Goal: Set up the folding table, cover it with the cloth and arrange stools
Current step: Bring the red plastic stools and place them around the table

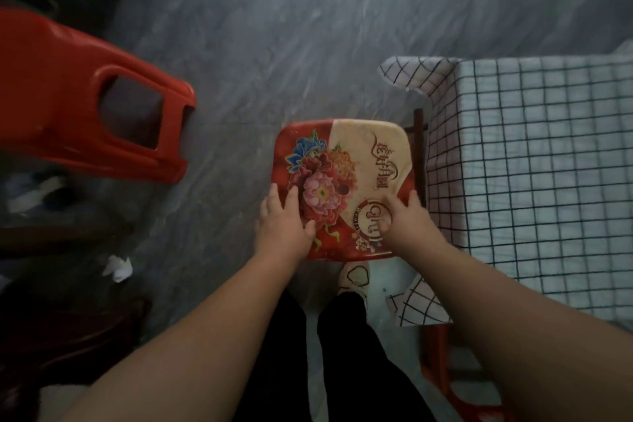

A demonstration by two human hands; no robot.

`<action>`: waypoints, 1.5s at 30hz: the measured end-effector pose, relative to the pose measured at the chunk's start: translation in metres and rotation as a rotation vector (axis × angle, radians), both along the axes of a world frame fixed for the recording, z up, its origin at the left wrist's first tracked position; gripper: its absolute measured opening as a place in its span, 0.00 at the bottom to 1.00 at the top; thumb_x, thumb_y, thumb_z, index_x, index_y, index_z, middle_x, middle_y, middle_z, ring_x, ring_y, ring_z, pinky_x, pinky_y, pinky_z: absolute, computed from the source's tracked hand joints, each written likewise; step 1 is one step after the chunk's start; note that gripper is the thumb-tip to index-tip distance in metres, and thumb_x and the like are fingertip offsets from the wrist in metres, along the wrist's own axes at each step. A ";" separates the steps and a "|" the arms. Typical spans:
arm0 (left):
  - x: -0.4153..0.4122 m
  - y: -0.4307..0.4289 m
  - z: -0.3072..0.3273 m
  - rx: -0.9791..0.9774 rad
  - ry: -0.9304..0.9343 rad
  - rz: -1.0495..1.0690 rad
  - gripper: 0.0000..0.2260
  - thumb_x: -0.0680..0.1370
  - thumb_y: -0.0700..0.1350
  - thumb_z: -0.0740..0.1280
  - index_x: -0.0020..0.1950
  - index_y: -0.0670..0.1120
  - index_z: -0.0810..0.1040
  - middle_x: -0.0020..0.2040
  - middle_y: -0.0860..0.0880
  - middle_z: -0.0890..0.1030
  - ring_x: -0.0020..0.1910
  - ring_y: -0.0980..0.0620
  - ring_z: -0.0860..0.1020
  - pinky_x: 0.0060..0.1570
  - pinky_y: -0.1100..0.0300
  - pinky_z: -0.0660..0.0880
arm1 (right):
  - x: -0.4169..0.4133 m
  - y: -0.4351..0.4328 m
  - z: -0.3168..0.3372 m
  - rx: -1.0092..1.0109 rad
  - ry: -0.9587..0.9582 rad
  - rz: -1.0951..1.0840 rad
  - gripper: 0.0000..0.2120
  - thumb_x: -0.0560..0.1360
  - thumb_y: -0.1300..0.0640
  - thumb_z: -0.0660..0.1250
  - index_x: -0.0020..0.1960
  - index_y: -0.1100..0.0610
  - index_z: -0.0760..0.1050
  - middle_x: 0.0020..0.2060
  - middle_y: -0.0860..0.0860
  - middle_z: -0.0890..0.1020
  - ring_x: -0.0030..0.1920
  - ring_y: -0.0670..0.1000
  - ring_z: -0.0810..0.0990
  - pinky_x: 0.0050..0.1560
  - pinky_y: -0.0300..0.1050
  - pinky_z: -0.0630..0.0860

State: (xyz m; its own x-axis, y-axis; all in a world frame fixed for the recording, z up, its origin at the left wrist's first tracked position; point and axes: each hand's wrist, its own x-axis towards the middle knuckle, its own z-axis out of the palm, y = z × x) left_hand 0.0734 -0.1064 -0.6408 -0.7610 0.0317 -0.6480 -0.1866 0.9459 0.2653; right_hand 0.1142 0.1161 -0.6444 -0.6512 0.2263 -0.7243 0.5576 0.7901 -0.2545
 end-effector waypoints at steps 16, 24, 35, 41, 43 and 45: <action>0.036 -0.023 0.337 -0.045 0.377 -0.159 0.28 0.81 0.55 0.58 0.80 0.51 0.57 0.80 0.47 0.59 0.78 0.44 0.56 0.76 0.45 0.55 | 0.031 -0.032 0.357 -0.025 0.527 0.270 0.31 0.79 0.50 0.60 0.80 0.49 0.55 0.79 0.52 0.58 0.79 0.53 0.51 0.77 0.51 0.52; 0.060 -0.056 0.399 -0.137 0.464 -0.161 0.34 0.76 0.62 0.49 0.81 0.53 0.52 0.81 0.48 0.55 0.79 0.44 0.54 0.75 0.47 0.55 | 0.037 -0.049 0.429 0.019 0.659 0.439 0.30 0.81 0.45 0.57 0.81 0.48 0.53 0.80 0.50 0.54 0.80 0.51 0.45 0.70 0.42 0.35; 0.073 -0.167 0.436 -0.130 0.489 0.156 0.29 0.81 0.59 0.56 0.81 0.54 0.52 0.81 0.49 0.55 0.79 0.46 0.52 0.77 0.46 0.51 | -0.005 -0.173 0.451 -0.106 0.637 0.616 0.32 0.80 0.44 0.58 0.81 0.46 0.50 0.81 0.50 0.50 0.80 0.52 0.44 0.79 0.51 0.49; 0.073 -0.268 0.434 -0.103 0.490 0.248 0.29 0.81 0.60 0.56 0.81 0.54 0.52 0.81 0.47 0.56 0.79 0.46 0.52 0.77 0.45 0.51 | -0.018 -0.273 0.450 -0.145 0.561 0.682 0.33 0.81 0.43 0.58 0.81 0.46 0.47 0.81 0.49 0.48 0.80 0.52 0.42 0.77 0.52 0.48; 0.074 -0.307 0.432 -0.099 0.475 0.256 0.29 0.81 0.59 0.56 0.81 0.54 0.52 0.81 0.47 0.55 0.80 0.45 0.51 0.77 0.45 0.50 | -0.022 -0.313 0.449 -0.154 0.573 0.690 0.33 0.81 0.43 0.58 0.81 0.47 0.47 0.81 0.49 0.49 0.80 0.52 0.43 0.77 0.51 0.47; 0.077 -0.348 0.429 -0.093 0.456 0.259 0.29 0.82 0.60 0.55 0.81 0.55 0.51 0.81 0.48 0.54 0.80 0.46 0.50 0.77 0.46 0.50 | -0.025 -0.354 0.447 -0.168 0.569 0.666 0.33 0.81 0.43 0.58 0.81 0.46 0.48 0.81 0.49 0.50 0.80 0.51 0.43 0.77 0.51 0.48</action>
